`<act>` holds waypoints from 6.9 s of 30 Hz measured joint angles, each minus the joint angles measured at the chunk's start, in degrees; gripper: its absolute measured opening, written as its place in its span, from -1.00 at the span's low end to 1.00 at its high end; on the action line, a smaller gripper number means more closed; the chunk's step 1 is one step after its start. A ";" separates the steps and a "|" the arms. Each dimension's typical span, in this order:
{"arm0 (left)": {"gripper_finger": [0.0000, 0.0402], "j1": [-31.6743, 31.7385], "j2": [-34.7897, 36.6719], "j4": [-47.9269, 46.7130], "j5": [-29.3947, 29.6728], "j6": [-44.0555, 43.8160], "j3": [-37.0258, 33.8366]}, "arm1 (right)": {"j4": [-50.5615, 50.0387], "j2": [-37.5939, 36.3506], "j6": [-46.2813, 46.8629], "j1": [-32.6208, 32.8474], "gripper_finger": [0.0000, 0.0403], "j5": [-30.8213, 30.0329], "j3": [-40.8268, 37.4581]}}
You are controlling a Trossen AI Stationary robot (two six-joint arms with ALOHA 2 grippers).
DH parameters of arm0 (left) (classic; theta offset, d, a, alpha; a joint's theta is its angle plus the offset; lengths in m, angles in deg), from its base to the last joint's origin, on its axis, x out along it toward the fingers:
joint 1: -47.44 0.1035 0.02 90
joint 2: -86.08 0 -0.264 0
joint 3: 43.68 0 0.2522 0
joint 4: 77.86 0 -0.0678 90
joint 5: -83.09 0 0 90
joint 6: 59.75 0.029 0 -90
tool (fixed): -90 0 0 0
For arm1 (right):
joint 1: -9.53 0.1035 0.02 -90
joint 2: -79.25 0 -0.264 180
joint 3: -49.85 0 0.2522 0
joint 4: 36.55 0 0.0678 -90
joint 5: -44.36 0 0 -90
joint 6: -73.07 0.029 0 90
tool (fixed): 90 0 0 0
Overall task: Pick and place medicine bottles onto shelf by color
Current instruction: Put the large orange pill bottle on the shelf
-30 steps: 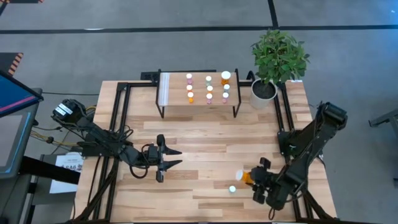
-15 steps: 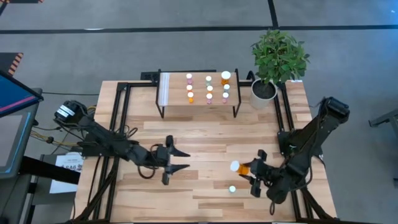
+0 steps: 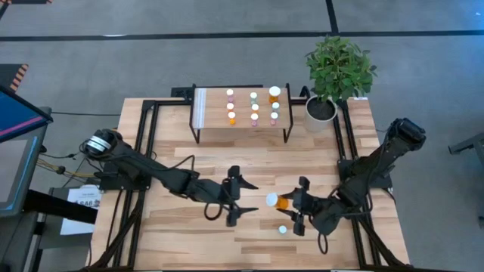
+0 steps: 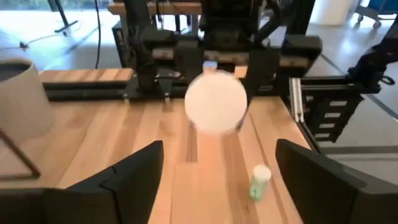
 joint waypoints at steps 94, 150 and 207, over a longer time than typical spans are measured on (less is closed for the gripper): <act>-0.06 2.85 11.57 -26.48 -4.05 -5.80 2.84 | 2.40 5.99 -12.21 -9.48 0.27 13.71 10.75; -0.05 68.55 -6.83 -79.00 -24.18 -1.88 37.59 | -2.80 6.16 -5.45 -10.11 0.27 13.04 10.80; -0.03 65.37 -23.31 -102.57 -18.47 -1.34 60.73 | -2.80 6.19 -6.99 -10.57 0.27 13.65 10.78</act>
